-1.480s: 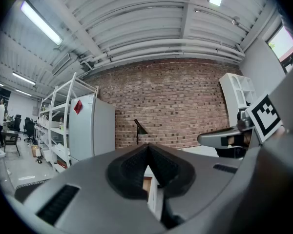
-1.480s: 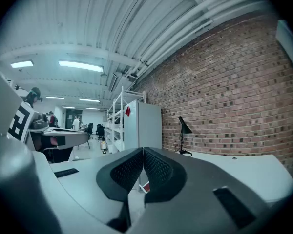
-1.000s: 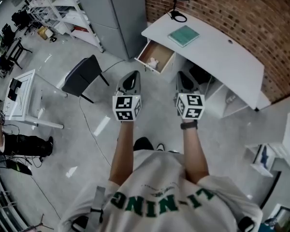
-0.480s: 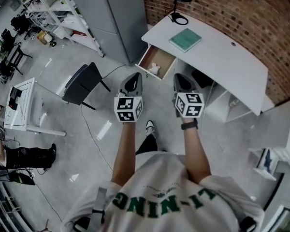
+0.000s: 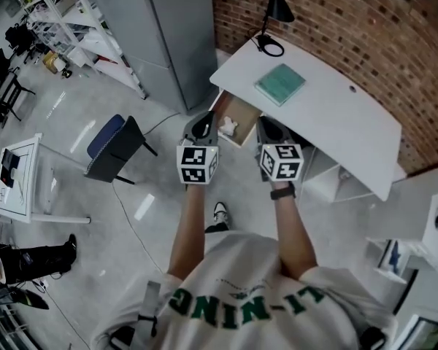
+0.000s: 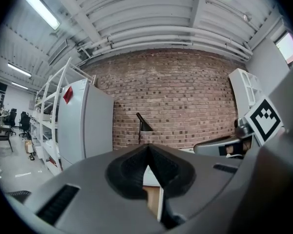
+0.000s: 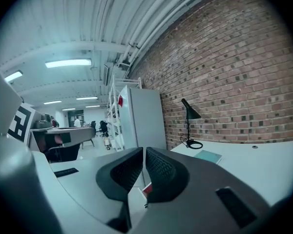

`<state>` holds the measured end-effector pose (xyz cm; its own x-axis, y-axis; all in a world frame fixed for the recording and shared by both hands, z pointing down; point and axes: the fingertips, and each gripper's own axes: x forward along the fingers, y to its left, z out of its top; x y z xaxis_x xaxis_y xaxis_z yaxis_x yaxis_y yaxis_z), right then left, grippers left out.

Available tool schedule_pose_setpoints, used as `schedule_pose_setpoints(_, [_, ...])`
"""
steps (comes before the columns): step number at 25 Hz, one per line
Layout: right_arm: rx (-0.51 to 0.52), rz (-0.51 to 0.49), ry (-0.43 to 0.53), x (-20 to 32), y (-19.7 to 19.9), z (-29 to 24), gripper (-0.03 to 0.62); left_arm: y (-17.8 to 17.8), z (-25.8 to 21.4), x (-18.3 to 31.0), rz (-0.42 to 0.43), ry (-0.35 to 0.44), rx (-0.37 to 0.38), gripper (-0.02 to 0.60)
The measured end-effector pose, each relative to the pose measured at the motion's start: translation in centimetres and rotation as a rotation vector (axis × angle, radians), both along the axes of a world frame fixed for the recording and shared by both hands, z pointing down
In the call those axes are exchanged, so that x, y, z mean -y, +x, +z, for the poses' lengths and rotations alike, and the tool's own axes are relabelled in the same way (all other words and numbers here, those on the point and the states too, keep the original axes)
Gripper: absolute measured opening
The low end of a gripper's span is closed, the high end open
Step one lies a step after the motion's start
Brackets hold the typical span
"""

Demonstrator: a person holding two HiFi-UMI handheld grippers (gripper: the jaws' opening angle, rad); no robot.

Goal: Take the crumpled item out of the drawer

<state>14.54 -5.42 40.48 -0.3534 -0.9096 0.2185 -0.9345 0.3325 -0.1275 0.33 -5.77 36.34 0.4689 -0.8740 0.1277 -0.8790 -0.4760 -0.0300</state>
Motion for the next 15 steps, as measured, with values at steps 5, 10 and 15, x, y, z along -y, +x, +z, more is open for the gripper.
schedule_pose_setpoints(5, [0.009, -0.013, -0.055, 4.4, -1.7, 2.3, 0.008, -1.3, 2.5, 4.6, 0.014, -0.058, -0.011, -0.002])
schedule_pose_setpoints(10, [0.005, -0.039, -0.094, 8.6, -4.3, 4.6, 0.008, -3.3, 5.2, 9.2, 0.022, -0.099, -0.019, -0.002])
schedule_pose_setpoints(15, [0.005, -0.039, -0.143, 11.9, -6.0, 8.0, 0.008, -4.7, 8.4, 12.9, 0.051, -0.134, -0.037, -0.002])
